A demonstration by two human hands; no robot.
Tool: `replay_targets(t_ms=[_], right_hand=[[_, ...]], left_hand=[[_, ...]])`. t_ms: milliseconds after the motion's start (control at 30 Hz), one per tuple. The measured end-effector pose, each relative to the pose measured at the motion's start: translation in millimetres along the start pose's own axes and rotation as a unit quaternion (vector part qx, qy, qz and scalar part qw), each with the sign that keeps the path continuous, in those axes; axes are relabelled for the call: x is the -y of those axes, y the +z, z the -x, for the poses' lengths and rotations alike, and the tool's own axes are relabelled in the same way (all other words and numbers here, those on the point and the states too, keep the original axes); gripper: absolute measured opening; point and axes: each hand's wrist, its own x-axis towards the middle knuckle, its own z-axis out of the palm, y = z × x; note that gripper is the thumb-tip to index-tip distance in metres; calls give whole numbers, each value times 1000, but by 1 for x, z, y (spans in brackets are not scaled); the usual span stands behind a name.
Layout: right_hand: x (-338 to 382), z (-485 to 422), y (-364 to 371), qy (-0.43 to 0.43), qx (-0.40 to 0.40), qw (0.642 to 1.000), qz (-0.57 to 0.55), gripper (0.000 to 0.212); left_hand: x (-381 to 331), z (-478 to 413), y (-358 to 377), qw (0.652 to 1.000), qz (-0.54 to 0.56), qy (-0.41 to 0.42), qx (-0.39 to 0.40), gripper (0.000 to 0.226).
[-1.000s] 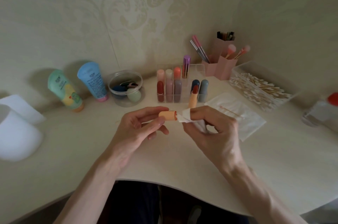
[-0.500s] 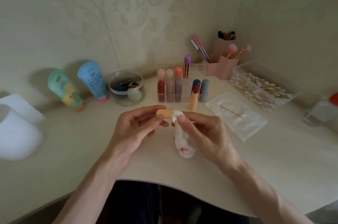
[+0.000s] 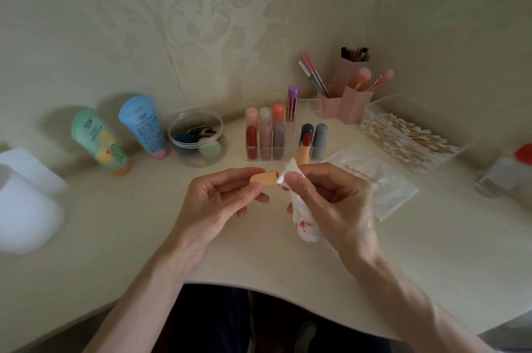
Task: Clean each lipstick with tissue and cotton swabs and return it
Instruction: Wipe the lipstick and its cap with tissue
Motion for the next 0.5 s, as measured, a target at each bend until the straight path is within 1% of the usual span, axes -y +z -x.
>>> replay_targets(t_ms=[167,267,333,367,433,500], right_hand=[[-8,4,2,-5,46,998,44,15],[-6,3,2,11,72,997,40,15],[-7,3,0,21,82,996,38,21],[-6,2,-1,30,89,995,33,29],[-4,1,-1,74,101,992,-4,44],[0,-2,-2,126,114,984,-51,47]], left_hand=[[-1,0,0,1000,9,-1,-8,30],[-1,0,-2,1000,21,-2,-11,29],[-1,0,-2,1000,27,1,-16,28],[-1,-1,-2,999,31,1,-19,27],[-2,-1,-3,999,36,3,-23,26],[-1,-1,-3,999,36,6,-25,25]])
